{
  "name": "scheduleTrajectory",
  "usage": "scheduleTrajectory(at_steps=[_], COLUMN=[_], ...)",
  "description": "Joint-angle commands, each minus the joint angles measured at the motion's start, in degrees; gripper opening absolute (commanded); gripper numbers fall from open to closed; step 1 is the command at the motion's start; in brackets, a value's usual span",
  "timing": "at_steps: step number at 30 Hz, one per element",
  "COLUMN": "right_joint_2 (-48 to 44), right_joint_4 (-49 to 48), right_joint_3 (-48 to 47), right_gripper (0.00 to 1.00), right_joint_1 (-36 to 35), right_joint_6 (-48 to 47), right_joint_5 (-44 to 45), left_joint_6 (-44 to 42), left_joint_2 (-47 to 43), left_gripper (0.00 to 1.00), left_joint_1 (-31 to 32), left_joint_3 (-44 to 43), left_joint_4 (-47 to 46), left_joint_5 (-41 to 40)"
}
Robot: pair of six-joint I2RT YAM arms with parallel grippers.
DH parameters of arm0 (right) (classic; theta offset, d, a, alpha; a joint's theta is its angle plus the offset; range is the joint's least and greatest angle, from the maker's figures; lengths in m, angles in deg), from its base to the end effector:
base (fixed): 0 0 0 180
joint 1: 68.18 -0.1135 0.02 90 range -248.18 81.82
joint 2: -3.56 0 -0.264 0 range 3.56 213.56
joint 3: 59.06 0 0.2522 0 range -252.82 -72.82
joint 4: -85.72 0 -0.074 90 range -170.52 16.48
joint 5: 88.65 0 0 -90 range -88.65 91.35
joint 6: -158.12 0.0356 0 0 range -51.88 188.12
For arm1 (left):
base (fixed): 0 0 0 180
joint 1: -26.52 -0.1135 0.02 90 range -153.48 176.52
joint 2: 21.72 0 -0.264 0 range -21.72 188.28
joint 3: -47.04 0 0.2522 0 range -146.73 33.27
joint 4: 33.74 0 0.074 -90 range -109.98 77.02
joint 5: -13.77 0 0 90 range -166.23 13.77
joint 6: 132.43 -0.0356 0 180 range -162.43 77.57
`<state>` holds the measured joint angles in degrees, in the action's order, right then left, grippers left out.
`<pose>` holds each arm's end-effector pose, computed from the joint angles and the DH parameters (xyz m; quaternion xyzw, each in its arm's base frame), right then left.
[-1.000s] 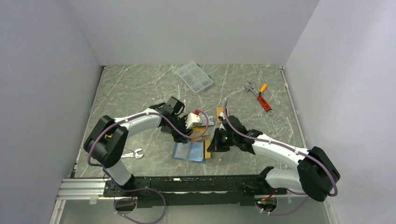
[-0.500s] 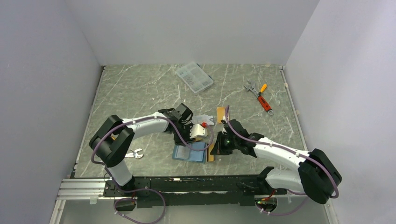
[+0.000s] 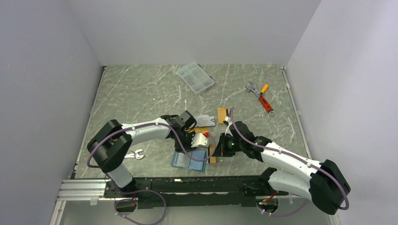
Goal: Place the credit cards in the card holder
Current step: Insert the credit card into the card holder.
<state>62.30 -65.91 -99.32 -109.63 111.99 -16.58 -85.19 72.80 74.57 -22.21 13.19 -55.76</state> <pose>0.1396 0.1379 0.1805 -0.0379 0.9196 0.3527 0.1689 0.1924 -0.2327 0.1668 0.7116 0.6630 -0.1824 0.1440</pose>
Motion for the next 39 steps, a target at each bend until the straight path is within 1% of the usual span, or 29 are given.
scheduleTrajectory(at_steps=[1, 6, 9, 14, 19, 21, 26, 29, 32, 39], right_joint_2=[1.14, 3.00, 3.49, 5.06, 8.56, 9.75, 12.08, 12.73, 13.48, 14.54], right_joint_4=[-1.21, -4.60, -5.71, -5.23, -6.45, -6.63, -6.44, -6.52, -6.47, -5.99], right_joint_3=[-0.79, 0.64, 1.19, 0.81, 1.12, 1.07, 0.33, 0.17, -0.07, -1.16], right_gripper=[0.00, 0.00, 0.00, 0.00, 0.00, 0.00, 0.00, 0.00, 0.00, 0.00], right_joint_1=[-0.20, -0.29, -0.32, -0.35, -0.35, -0.33, -0.30, -0.25, -0.31, -0.31], right_joint_6=[-1.38, -1.55, -1.89, -2.52, -2.34, -2.55, -3.08, -2.96, -3.00, -3.25], right_joint_5=[-3.91, -9.91, -12.60, -13.84, -15.21, -15.47, -15.42, -15.55, -15.73, -16.53], left_joint_6=[2.01, 5.80, 7.04, 6.32, 5.67, 4.98, 1.10, -1.76, -3.76, -4.40], left_joint_2=[-0.93, -1.68, -1.91, -3.09, -4.49, -5.12, -6.81, -8.43, -9.22, -8.45], left_gripper=[0.37, 0.36, 0.38, 0.40, 0.44, 0.45, 0.46, 0.45, 0.44, 0.42], left_joint_1=[0.46, 0.41, 0.42, -0.41, -3.58, -4.75, -5.73, -5.76, -5.75, -5.77], left_joint_3=[1.37, 0.16, -0.40, -2.14, -5.60, -5.67, -1.42, 2.96, 5.59, 8.29], left_joint_4=[6.58, 7.00, 7.19, 8.77, 11.37, 11.55, 10.23, 8.35, 6.17, 3.29], left_joint_5=[-0.72, -2.47, -2.14, -0.04, 2.57, 3.01, 2.40, 0.84, -0.76, -2.73])
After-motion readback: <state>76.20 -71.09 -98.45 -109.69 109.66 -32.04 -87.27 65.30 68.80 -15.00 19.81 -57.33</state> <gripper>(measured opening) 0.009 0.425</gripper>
